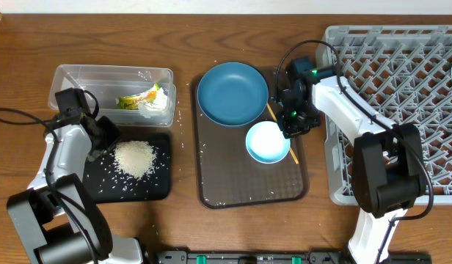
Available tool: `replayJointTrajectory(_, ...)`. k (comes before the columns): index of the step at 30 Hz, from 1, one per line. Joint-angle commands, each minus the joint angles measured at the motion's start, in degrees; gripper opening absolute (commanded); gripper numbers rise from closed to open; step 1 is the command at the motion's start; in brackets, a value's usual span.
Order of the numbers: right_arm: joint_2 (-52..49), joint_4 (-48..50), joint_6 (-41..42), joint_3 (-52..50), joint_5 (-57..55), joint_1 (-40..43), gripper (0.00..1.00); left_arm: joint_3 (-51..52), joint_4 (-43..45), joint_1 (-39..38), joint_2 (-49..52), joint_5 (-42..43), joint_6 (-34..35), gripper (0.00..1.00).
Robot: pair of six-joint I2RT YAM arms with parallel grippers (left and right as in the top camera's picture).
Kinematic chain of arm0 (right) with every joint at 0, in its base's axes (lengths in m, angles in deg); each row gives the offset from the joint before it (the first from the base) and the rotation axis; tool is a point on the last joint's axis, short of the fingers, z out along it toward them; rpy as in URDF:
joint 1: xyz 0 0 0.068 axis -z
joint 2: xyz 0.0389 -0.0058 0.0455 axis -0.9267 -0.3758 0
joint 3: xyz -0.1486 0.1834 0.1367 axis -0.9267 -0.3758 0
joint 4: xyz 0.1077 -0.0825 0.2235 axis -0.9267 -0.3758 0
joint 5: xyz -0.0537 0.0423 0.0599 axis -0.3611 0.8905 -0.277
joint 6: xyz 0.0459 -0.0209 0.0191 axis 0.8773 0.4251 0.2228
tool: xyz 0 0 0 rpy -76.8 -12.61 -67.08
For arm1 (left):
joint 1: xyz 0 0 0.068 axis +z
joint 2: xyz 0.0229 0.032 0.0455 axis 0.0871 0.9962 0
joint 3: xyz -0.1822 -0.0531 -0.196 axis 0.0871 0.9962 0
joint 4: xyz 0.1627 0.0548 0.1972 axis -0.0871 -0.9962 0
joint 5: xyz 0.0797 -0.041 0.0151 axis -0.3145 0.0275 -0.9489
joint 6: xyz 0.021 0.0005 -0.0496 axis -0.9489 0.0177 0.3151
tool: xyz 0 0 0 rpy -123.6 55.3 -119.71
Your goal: Sort waste into correct bins and load items into the dishwasher rack
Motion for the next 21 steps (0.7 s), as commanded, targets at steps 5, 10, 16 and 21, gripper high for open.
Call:
replayJointTrajectory(5, -0.6, 0.1, 0.3, 0.0, 0.0, -0.6, 0.04, -0.1, 2.6, 0.2, 0.5, 2.6, 0.5, 0.4)
replayJointTrajectory(10, -0.6, 0.1, 0.3, 0.0, 0.0, -0.6, 0.04, -0.1, 2.0, 0.2, 0.7, 3.1, 0.5, 0.39)
replayJointTrajectory(16, -0.6, 0.2, 0.3, 0.0, 0.0, -0.6, 0.04, -0.1, -3.5, 0.2, 0.7, 2.8, -0.5, 0.28)
replayJointTrajectory(21, -0.6, 0.2, 0.3, 0.0, 0.0, -0.6, 0.04, -0.1, -3.4, 0.2, 0.7, 2.8, -1.0, 0.25)
